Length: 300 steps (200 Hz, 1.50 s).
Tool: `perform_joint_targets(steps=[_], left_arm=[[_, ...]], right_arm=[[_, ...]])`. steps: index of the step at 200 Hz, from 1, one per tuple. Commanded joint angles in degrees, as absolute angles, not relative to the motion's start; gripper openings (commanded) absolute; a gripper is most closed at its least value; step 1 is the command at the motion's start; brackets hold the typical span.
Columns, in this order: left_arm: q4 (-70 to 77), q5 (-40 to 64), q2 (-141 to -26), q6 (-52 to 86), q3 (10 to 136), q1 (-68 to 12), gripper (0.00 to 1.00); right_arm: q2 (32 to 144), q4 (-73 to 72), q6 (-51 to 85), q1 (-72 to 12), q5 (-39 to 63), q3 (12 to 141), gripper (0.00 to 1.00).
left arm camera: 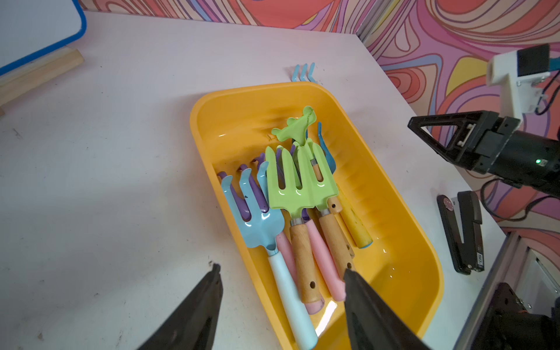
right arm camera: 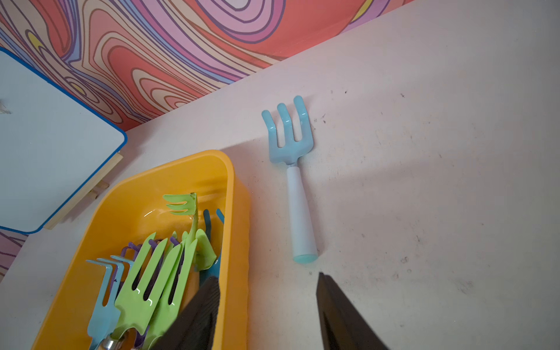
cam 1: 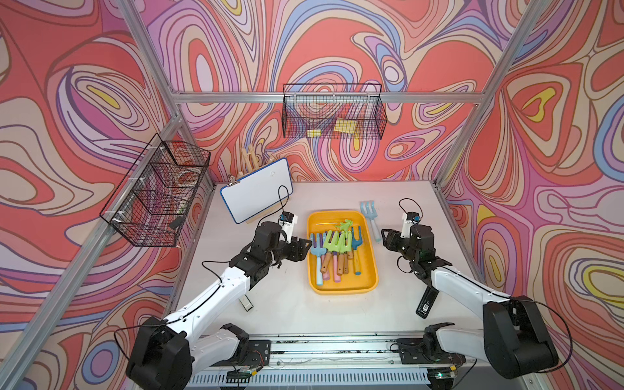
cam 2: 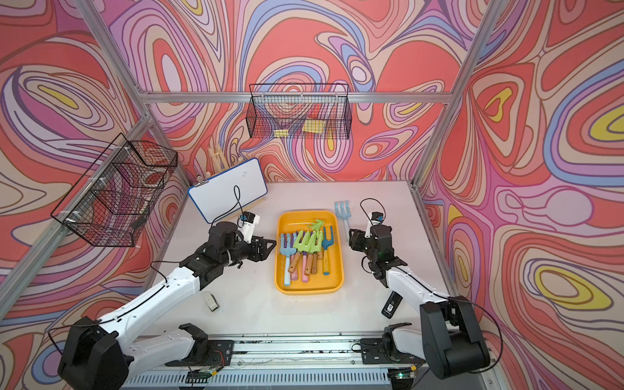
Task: Take the hand rake out of the storage box
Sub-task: Pick up the rake from the storage box.
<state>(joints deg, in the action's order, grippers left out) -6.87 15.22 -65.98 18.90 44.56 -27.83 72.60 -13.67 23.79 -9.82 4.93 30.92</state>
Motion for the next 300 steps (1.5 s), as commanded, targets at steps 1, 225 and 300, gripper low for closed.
perform_joint_targets(steps=[1, 225, 300], left_arm=[[-20.4, 12.6, -68.2, 17.0, 49.0, -30.6, 0.67], [-34.4, 0.4, -91.6, 18.3, 66.2, -46.0, 0.61], [-32.2, 1.0, -98.6, 19.2, 70.2, -46.0, 0.52]], right_arm=[[72.8, -14.7, 24.5, -9.7, 4.1, 31.8, 0.56], [76.1, -13.8, 23.8, -9.7, 5.4, 34.2, 0.53], [76.1, -13.8, 23.8, -9.7, 5.3, 34.2, 0.52]])
